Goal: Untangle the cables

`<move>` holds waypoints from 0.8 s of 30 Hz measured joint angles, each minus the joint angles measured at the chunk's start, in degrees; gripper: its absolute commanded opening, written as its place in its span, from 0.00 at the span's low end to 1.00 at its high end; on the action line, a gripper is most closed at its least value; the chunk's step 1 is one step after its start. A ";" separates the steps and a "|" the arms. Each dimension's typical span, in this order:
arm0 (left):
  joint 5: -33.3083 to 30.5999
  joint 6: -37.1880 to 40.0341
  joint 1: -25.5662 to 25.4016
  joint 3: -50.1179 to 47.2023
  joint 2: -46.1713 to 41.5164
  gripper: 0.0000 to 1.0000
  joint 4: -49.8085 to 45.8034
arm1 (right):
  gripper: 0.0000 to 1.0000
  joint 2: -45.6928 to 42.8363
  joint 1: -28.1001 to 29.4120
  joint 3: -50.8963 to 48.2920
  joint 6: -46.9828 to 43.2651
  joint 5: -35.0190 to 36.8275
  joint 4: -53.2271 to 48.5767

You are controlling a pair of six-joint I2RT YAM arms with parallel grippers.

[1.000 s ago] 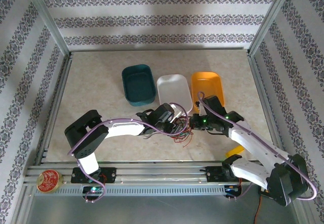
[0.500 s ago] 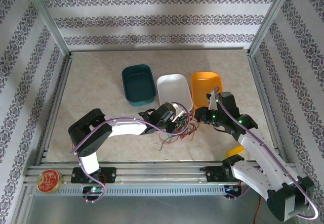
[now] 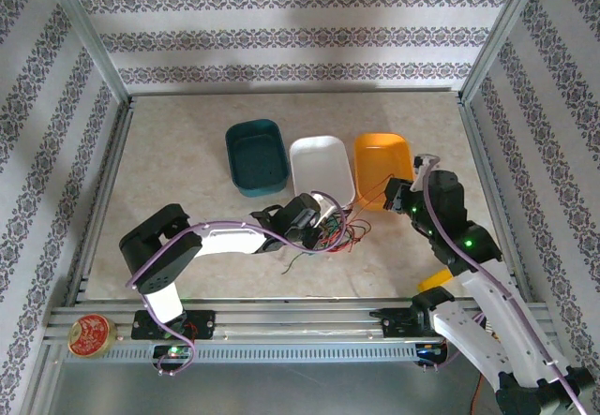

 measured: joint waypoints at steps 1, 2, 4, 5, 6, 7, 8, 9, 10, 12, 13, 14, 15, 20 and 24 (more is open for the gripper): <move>-0.44 -0.26 0.00 -0.44 -0.37 0.00 0.09 | 0.00 -0.44 -0.13 0.35 -0.42 1.49 0.72; -0.74 -0.44 0.00 -0.76 -0.68 0.00 0.09 | 0.00 -0.79 -0.24 0.70 -0.79 3.02 1.40; -1.51 -0.66 0.00 -1.60 -1.20 0.00 0.07 | 0.00 -1.29 -0.87 1.75 -1.57 6.54 3.65; -1.81 -0.70 0.00 -1.77 -1.31 0.00 0.07 | 0.00 -1.36 -1.16 2.21 -1.92 7.56 4.37; -2.05 -0.83 0.00 -1.86 -1.40 0.00 0.09 | 0.00 -1.40 -1.66 2.80 -2.27 8.68 5.38; -2.25 -0.87 0.00 -1.99 -1.53 0.00 0.11 | 0.00 -1.36 -2.23 3.30 -2.56 9.49 6.58; -2.43 -0.87 0.00 -2.12 -1.66 0.00 0.09 | 0.00 -1.27 -2.80 3.80 -2.75 10.03 7.28; -2.64 -0.90 0.00 -2.32 -1.77 0.00 0.09 | 0.00 -1.01 -3.63 4.39 -3.04 10.34 8.24; -2.97 -0.92 0.00 -2.47 -1.84 0.00 0.04 | 0.00 -0.63 -4.42 5.07 -3.28 10.60 9.16; -3.54 -0.96 0.00 -2.69 -1.95 0.00 0.07 | 0.00 0.48 -6.05 6.86 -3.50 10.54 10.69; -3.72 -1.05 0.00 -2.73 -1.97 0.00 0.07 | 0.00 1.25 -7.02 8.02 -3.65 10.34 11.61; -3.89 -1.09 0.00 -2.75 -1.99 0.00 0.04 | 0.00 1.97 -7.91 9.01 -3.69 9.90 12.33; -4.02 -1.09 0.00 -2.86 -2.05 0.00 0.04 | 0.00 2.89 -8.94 10.19 -3.72 9.38 13.16; -4.90 -1.11 0.00 -4.07 -2.99 0.00 0.13 | 0.00 7.85 -14.58 15.93 -3.08 4.87 16.72; -5.27 -1.33 0.00 -4.74 -3.50 0.00 0.22 | 0.00 12.92 -17.64 20.85 -1.86 0.87 18.97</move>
